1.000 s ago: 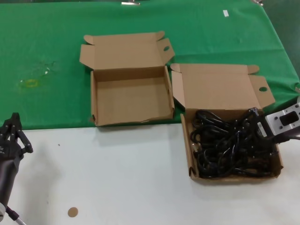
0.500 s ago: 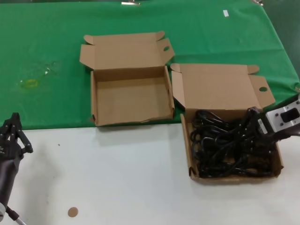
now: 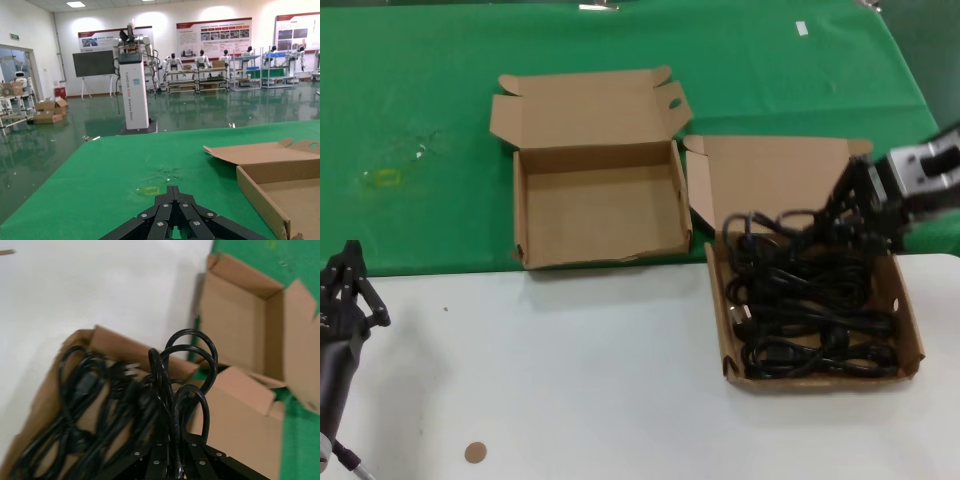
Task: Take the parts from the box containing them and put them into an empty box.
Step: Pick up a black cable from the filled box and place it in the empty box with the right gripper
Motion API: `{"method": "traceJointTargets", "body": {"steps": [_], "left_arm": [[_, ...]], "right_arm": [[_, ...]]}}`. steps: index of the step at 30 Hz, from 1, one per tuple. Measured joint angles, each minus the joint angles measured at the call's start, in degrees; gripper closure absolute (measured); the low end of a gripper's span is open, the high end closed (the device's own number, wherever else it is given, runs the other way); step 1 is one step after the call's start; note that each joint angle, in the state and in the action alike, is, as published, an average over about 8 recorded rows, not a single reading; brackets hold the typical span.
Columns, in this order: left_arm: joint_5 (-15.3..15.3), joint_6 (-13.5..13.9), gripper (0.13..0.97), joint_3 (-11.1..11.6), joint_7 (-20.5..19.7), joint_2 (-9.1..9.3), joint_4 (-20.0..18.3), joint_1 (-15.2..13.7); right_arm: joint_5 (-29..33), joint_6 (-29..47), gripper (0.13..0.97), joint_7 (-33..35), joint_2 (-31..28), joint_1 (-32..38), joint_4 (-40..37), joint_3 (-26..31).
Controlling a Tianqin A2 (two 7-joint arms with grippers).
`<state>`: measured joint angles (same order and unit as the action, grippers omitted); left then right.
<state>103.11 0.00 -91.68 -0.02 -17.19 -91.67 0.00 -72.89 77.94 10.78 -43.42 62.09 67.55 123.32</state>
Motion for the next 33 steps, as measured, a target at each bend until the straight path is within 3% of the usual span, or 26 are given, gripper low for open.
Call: {"method": "traceJointTargets", "body": {"steps": [18,33], "left_arm": [[0.0,0.0,0.953,0.0,0.0,0.00,0.0,0.0],[0.0,0.0,0.953,0.0,0.0,0.00,0.0,0.0]], "right_arm": [[3.8,-4.5,0.909,-2.0,13.8,9.7,-10.8,3.6],[3.8,-9.7,0.909,-2.7,25.7,12.5,-19.0,5.8]]}}
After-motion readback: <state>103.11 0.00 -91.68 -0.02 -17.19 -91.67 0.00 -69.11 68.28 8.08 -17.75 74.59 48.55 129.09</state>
